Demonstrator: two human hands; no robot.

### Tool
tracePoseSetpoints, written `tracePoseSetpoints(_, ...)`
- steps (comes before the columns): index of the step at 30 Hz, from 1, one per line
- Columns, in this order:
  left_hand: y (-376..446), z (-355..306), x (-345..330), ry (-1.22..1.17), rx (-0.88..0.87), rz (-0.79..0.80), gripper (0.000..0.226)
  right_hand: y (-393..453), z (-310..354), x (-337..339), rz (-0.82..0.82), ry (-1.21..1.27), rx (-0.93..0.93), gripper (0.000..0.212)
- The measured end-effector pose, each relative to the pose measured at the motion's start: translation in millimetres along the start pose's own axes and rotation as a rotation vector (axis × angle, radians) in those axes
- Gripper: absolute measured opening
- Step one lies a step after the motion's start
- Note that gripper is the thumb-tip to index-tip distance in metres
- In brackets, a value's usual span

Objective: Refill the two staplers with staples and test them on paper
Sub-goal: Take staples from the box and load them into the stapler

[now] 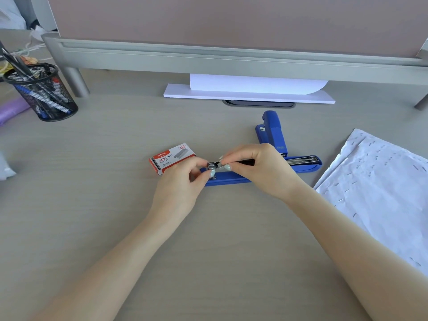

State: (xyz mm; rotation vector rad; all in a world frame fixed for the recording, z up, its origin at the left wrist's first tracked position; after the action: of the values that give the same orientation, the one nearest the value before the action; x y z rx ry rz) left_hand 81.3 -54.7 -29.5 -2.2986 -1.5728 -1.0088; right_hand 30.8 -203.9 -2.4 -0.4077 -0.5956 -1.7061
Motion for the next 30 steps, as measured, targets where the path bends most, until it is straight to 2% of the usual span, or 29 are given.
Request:
tracePoseSetpoints(3,0.2,-0.9,0.0,-0.003,-0.005,0.001,0.007,0.0,-2.5,0.9,-0.049,0.054,-0.022,0.014)
tracePoseSetpoints(7,0.3,-1.3,0.0,-0.007,-0.011,0.001,0.006,2.8,-1.3,-0.4,-0.016,0.018,-0.034,0.015)
tracePoseSetpoints(19,-0.2,-1.1,0.2,-0.013,-0.010,0.005,0.007,-4.0,3.3,-1.0,-0.074,-0.009,0.108,0.018)
tracePoseSetpoints(30,-0.9,-1.9,1.0,-0.004,-0.017,0.003,0.006,-2.1,3.8,-5.2,-0.058,-0.051,0.093,0.017)
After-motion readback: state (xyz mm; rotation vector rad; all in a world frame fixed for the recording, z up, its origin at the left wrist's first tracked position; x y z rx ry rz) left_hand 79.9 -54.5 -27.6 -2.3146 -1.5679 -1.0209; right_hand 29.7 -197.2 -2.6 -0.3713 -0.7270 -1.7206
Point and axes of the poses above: each hand's wrist, its own y-axis towards the middle knuckle, its own x-axis out of the back of the hand, z = x × y, the point moved 6 cm from there along y, towards the middle knuckle, and after that the axes turned 1 degree about x, right-handed, at the moved point
